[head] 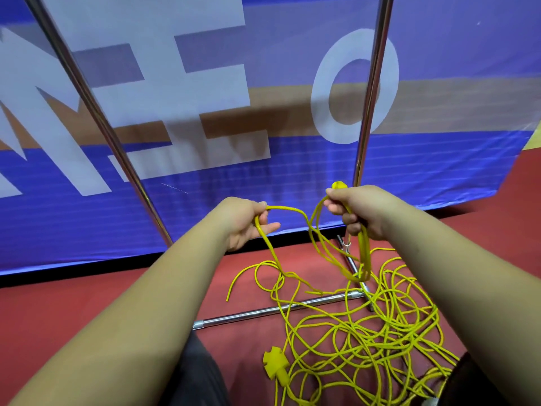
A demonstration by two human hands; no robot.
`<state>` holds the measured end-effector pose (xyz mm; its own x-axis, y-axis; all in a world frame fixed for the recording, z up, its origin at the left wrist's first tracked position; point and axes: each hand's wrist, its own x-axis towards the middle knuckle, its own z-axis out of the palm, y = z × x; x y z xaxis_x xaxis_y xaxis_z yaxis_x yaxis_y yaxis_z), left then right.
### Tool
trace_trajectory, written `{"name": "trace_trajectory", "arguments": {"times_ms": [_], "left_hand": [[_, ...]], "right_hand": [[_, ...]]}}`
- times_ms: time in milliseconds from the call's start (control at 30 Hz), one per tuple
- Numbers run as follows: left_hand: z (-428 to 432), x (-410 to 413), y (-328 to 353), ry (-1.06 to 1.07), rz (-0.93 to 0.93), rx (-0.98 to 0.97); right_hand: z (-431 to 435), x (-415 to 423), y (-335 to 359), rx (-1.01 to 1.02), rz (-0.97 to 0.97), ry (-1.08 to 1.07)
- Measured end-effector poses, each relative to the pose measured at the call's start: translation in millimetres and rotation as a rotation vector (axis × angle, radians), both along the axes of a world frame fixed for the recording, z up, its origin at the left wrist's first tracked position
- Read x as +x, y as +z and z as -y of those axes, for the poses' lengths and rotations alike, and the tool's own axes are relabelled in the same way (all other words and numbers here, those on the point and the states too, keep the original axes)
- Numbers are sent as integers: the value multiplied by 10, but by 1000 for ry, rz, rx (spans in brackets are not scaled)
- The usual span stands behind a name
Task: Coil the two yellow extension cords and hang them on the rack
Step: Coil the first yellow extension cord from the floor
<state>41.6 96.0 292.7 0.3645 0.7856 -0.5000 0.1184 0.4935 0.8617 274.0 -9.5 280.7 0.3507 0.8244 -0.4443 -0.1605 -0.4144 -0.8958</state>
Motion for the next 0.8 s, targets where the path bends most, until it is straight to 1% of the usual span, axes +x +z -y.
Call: {"name": "trace_trajectory", "arguments": {"times_ms": [167,267,300,333,400,467,500,533,600,667,733,800], "left_hand": [[212,213,22,-71,61,-10],[228,231,-35,-144,-14,-4],[220,218,-56,-169,-75,32],[190,196,-86,-203,-171,121],[123,132,-103,-312,-389,399],[38,41,-102,-478,-611,674],[-6,-12,-106,-567,-708,766],[-56,-59,-119,-652,-783,814],[-155,-155,-164,-755,-869,840],[-253,-233,-193,-750,-964,835],[-377,-308,-233,-746,-1190,822],[-458,-396,-267,-817,-1457,755]], "right_hand": [[-33,-277,-35,-54,33,116],[-66,-359,-72,-18,49,107],[-81,-366,-80,0,31,79],[-92,-364,-84,16,11,53],[-108,-332,-75,36,-5,9],[-106,-274,-56,41,0,-38],[-99,-239,-47,44,3,-60],[-90,-205,-37,51,6,-83],[-74,-129,-27,70,13,-134],[-60,-43,-19,79,27,-182],[-36,42,2,84,21,-206],[-2,113,45,107,-39,-208]]}}
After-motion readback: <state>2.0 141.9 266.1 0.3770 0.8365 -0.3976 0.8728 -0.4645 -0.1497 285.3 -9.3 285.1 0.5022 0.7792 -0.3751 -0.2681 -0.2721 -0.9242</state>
